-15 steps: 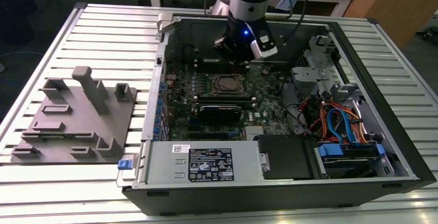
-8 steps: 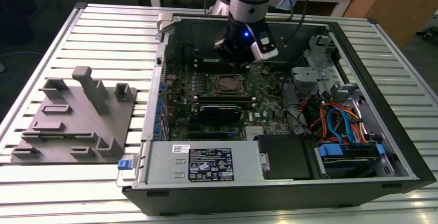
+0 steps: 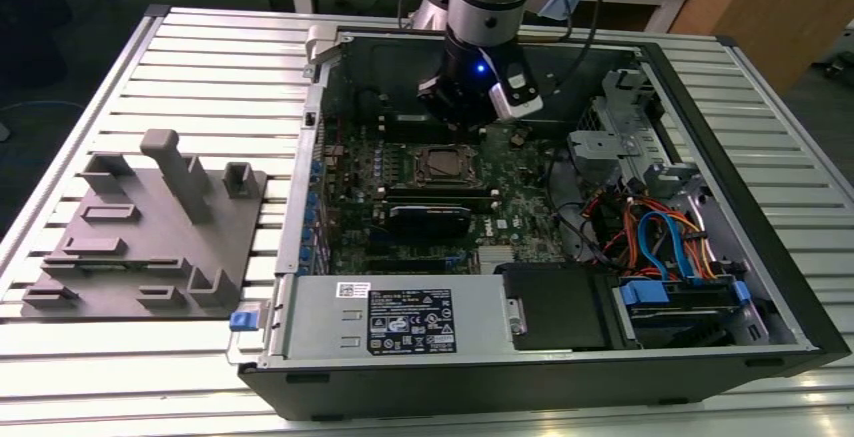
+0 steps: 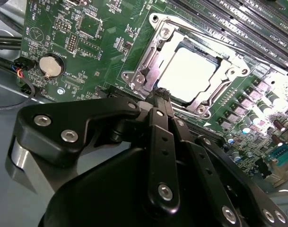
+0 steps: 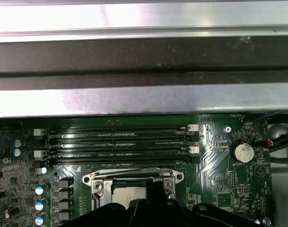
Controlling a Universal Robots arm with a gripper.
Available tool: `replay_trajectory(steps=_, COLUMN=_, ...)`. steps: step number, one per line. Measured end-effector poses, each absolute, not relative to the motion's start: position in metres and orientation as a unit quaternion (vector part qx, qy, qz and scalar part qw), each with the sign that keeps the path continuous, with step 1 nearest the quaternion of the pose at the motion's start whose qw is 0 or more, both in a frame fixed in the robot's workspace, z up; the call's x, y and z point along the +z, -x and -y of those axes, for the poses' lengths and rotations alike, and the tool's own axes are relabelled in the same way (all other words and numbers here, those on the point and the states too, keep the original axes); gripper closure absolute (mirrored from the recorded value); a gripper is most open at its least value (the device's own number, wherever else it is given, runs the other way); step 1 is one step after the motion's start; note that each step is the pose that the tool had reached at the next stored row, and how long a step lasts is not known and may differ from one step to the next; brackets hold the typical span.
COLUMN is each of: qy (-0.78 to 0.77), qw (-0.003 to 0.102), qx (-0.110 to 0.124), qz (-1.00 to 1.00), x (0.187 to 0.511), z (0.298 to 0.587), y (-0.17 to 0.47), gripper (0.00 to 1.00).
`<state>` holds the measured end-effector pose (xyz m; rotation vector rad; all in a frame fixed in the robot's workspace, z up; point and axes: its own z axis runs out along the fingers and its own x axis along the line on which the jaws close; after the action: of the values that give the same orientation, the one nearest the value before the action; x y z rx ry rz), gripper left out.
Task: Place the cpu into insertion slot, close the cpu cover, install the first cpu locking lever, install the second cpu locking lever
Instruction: 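Install the second cpu locking lever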
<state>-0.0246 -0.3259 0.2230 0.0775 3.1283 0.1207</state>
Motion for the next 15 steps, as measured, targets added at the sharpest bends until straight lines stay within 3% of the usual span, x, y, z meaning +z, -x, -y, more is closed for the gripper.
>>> replay_trajectory(steps=8, qy=-0.025, qw=0.005, qx=0.038, qz=-0.999, x=0.223, z=0.326, y=0.0246, gripper=0.89)
replay_trajectory(steps=15, qy=-0.025, qw=0.005, qx=0.024, qz=-0.999, x=0.2285, z=0.326, y=0.0245, gripper=0.89)
